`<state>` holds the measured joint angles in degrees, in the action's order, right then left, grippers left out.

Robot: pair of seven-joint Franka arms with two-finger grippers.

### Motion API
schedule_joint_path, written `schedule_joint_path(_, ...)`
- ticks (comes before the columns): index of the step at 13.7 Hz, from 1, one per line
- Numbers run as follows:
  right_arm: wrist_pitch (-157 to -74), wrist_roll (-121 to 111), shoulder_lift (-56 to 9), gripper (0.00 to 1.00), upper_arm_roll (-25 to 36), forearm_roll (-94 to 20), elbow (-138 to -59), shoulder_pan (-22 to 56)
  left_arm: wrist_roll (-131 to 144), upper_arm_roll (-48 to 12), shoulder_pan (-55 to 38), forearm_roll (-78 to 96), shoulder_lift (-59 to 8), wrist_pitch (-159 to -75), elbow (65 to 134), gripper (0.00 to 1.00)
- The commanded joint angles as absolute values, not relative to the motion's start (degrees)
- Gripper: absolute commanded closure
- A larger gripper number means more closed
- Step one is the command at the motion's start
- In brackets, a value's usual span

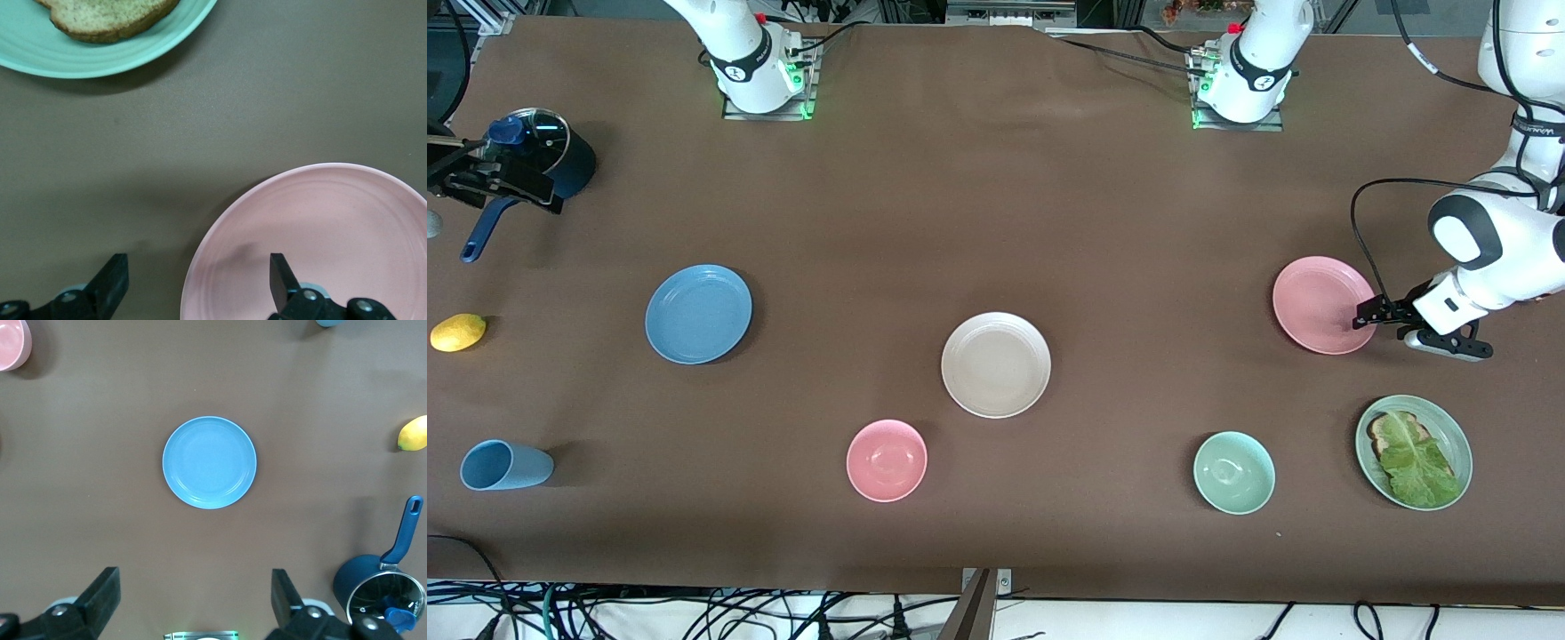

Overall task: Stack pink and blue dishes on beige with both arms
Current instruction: 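Close the left gripper on the pink plate's rim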

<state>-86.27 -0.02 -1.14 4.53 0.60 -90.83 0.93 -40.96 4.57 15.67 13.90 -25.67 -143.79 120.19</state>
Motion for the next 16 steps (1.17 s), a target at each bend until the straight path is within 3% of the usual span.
schedule_joint_path(1,-84.64,-0.79,-0.97,0.0,5.01,-0.18,-90.18,1.05,-43.15,4.39,16.0,16.34,-26.81,-144.14,119.27,0.06)
schedule_joint_path(10,-84.38,-0.79,-0.97,0.0,5.1,-0.26,-90.18,0.97,-53.78,4.66,16.26,25.13,-26.28,-144.58,120.5,0.04)
schedule_joint_path(16,-84.29,-0.79,-1.05,0.0,5.62,-0.35,-90.18,0.97,-53.17,5.36,15.47,25.22,-20.14,-144.58,127.69,0.02)
